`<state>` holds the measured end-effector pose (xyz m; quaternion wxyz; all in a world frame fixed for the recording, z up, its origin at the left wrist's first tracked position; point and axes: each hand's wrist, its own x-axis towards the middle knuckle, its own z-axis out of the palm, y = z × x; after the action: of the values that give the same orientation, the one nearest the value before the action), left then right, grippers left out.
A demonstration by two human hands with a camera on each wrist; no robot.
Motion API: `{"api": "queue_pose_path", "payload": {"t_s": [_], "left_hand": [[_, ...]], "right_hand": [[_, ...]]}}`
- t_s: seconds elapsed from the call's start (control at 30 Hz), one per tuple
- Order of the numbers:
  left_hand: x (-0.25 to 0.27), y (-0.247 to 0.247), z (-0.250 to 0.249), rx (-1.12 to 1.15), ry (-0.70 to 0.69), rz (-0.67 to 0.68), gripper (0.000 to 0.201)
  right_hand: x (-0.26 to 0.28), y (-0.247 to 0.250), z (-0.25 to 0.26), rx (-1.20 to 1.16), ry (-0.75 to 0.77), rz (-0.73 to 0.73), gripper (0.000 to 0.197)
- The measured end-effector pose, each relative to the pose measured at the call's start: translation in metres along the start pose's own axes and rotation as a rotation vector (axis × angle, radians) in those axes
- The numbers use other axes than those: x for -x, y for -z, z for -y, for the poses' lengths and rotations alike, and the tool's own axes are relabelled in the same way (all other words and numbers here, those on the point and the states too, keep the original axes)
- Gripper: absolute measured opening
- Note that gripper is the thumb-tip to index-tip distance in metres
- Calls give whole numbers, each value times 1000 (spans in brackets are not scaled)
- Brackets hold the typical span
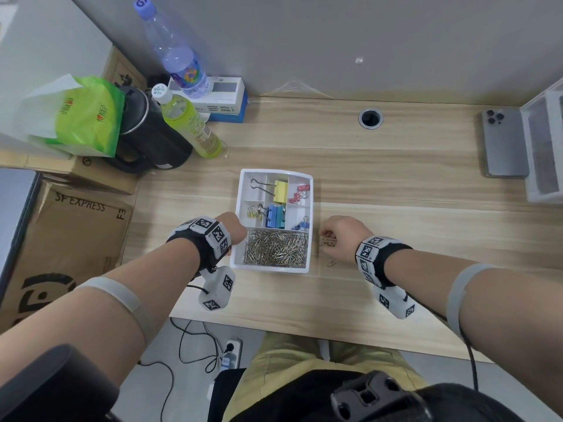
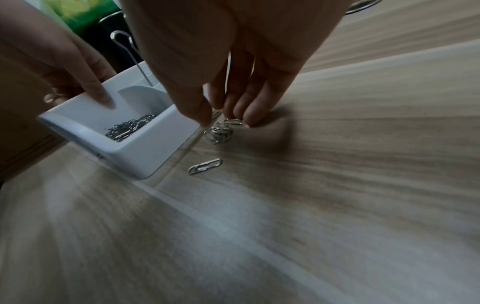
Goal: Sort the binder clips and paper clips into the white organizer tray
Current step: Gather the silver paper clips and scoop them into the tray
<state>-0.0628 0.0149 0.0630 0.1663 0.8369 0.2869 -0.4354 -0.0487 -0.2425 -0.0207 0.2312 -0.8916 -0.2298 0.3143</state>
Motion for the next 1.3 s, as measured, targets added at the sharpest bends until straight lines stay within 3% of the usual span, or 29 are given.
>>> {"api": "queue_pose_path", "payload": {"t_s": [0.37,0.47,0.53,0.93,1.3], "left_hand": [[0,0,0,3,8,8,25],[0,-1,0,-6,15,8,26],[-1,-1,0,-3,17,8,26],[-3,-1,2,4,10,19,16],[-4,-1,1,-25,17,17,19]], "right_hand": [[5,-6,1,-10,59,99,32],[10,-6,-2,47,95,151,25],[14,-7,-5,63,107,143,19],[19,-11,-3,33,194,98,39],[21,-12,1,-43,176,105,35]]}}
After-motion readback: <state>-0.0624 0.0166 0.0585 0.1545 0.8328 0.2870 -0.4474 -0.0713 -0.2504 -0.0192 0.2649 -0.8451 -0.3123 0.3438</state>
